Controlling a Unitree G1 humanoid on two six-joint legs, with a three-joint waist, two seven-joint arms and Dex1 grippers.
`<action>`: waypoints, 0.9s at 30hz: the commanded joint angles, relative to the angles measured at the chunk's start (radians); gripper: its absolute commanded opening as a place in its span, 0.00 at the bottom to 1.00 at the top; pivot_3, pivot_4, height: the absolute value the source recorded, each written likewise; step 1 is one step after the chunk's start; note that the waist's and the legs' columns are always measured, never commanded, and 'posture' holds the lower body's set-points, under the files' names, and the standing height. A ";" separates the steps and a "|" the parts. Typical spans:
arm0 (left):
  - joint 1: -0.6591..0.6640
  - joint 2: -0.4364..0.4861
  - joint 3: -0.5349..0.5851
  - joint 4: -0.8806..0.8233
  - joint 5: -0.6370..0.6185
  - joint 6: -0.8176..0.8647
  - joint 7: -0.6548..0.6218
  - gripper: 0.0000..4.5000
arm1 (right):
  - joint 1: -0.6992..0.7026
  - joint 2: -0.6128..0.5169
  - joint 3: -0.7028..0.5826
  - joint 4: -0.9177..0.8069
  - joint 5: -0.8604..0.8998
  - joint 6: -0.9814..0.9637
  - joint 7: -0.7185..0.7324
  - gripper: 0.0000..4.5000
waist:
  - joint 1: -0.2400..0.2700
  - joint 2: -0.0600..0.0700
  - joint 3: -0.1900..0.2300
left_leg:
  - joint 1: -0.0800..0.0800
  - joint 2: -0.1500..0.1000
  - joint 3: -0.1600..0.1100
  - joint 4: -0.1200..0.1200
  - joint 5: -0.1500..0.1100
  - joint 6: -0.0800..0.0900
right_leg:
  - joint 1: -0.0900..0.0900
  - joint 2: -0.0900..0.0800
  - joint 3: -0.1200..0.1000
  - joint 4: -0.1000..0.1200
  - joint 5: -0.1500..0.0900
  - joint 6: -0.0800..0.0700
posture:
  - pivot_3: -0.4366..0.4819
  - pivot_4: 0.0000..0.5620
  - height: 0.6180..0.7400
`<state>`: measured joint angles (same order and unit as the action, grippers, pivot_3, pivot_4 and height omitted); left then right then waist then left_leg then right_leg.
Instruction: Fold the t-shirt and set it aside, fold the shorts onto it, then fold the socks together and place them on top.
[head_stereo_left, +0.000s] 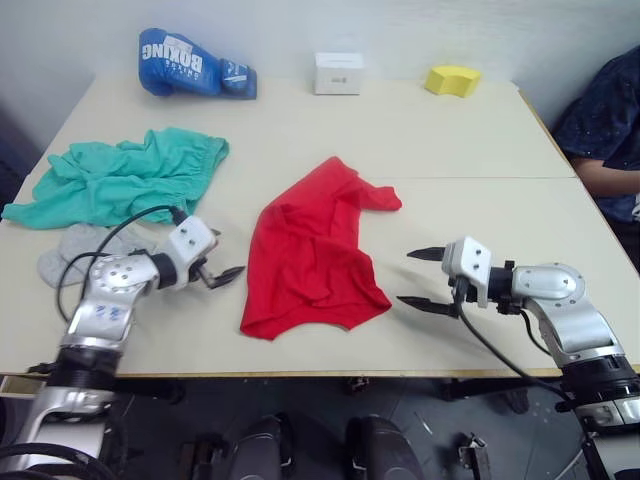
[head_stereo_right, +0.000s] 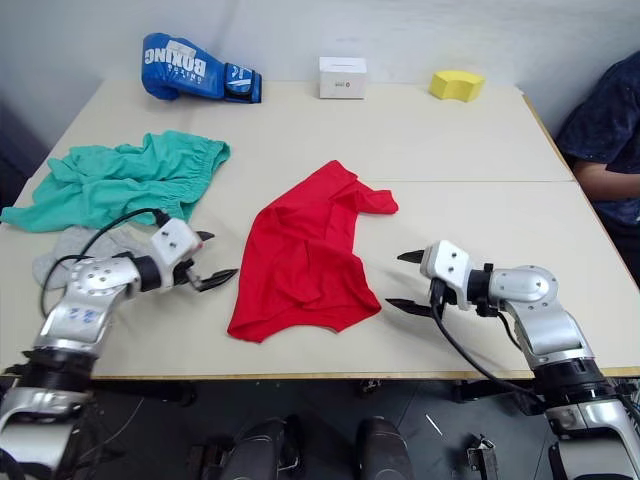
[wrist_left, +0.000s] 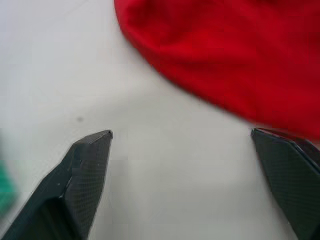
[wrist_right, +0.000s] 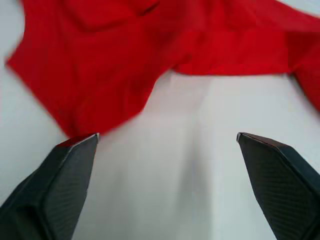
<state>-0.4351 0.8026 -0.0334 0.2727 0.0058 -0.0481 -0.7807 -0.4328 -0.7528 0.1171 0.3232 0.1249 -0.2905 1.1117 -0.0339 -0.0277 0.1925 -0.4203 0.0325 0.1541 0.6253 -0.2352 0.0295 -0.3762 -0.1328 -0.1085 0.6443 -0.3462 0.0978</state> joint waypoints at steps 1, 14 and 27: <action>-0.010 0.040 -0.052 0.119 0.096 -0.284 -0.013 1.00 | -0.083 0.026 0.021 0.198 -0.103 -0.356 -0.032 1.00 | 0.000 0.001 0.000 | 0.000 0.000 0.000 0.000 0.000 0.000 | 0.000 -0.001 0.000 0.000 0.000 0.000 | 0.48 0.27 1.00; -0.124 -0.039 -0.222 0.396 0.077 -0.926 -0.209 1.00 | -0.292 0.136 0.206 0.604 -0.285 -0.977 -0.108 1.00 | 0.000 0.005 -0.002 | 0.001 0.000 0.002 0.005 0.003 0.008 | 0.002 0.000 -0.002 0.002 0.000 0.000 | 0.48 0.27 1.00; -0.181 -0.122 -0.269 0.558 0.204 -1.142 -0.091 1.00 | -0.297 0.155 0.199 0.611 -0.573 -1.126 -0.448 1.00 | 0.003 0.007 -0.004 | 0.016 -0.001 0.001 0.003 -0.002 0.011 | 0.018 -0.003 0.001 0.000 0.000 0.000 | 0.48 0.27 1.00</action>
<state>-0.6433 0.7045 -0.2277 0.8026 0.1478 -1.1701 -0.8514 -0.7490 -0.6087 0.3003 0.9506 -0.3822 -1.3961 0.7008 -0.0309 -0.0206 0.1888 -0.4040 0.0317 0.1546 0.6286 -0.2373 0.0401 -0.3582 -0.1357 -0.1075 0.6443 -0.3463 0.0975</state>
